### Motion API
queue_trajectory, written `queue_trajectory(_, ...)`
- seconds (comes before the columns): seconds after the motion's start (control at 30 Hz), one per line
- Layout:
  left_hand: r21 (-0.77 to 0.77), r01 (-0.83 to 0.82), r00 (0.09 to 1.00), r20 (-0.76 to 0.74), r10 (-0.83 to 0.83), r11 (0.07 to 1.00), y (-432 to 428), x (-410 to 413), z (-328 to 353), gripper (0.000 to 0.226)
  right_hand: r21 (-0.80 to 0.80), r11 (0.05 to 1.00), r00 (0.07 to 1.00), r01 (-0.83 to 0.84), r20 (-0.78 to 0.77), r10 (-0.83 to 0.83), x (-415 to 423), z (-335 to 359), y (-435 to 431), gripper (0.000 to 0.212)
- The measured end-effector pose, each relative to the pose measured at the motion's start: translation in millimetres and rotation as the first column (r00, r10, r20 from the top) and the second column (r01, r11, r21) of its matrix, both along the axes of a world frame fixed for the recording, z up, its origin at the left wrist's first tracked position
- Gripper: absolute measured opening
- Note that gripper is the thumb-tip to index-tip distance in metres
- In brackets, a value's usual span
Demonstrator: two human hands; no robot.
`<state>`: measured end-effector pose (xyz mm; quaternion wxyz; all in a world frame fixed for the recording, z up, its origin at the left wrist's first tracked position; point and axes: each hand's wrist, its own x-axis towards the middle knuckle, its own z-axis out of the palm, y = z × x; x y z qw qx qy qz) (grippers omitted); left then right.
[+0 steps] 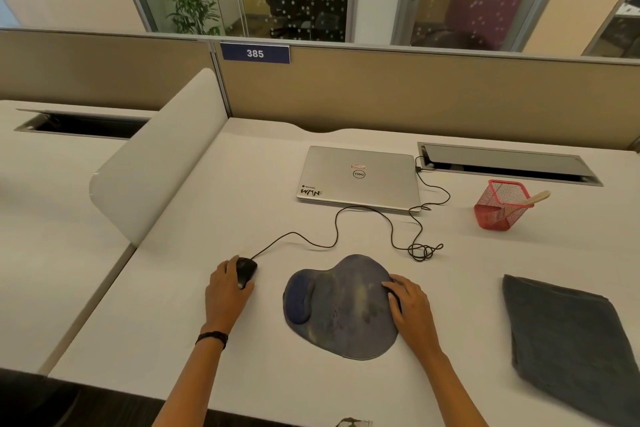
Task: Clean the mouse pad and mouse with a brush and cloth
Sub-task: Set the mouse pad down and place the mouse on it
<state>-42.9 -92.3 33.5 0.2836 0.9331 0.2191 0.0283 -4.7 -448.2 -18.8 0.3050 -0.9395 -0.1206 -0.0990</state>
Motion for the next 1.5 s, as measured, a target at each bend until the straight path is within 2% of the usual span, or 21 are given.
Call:
queue_trajectory(0.53,-0.071,-0.015,0.999,-0.048,0.011,0.997,-2.2,-0.9,9.5,0.07,0.022,1.0,1.0,-0.002,0.005,0.001,-1.0,0.4,0.3,0.041)
queue_trajectory(0.77,-0.116,0.083,0.995,-0.038,-0.088,0.99,-26.4,-8.1,9.5,0.07,0.033,0.999,1.0,0.008,-0.011,-0.007,-0.1,-1.8,0.1,0.031)
queue_trajectory(1.0,-0.181,0.232,0.973,0.025,-0.231,0.956,-58.6,-0.5,20.9,0.07,0.02,1.0,1.0,0.011,-0.004,-0.011,-2.8,2.0,1.0,0.044)
queue_trajectory(1.27,-0.133,0.418,0.906,-0.008,-0.423,0.898,-113.0,5.6,28.3,0.065,0.025,0.999,0.999,0.029,-0.025,-0.029,-4.8,1.3,1.1,0.043)
queue_trajectory(1.37,-0.104,0.441,0.895,-0.031,-0.446,0.892,-135.1,8.4,26.4,0.062,0.019,0.999,0.998,0.039,-0.052,-0.038,-4.6,0.1,1.2,0.035)
queue_trajectory(1.5,-0.047,0.455,0.886,-0.08,-0.457,0.889,-157.0,12.7,24.7,0.06,0.015,0.999,0.998,0.039,-0.058,-0.038,-4.2,0.8,1.0,0.034)
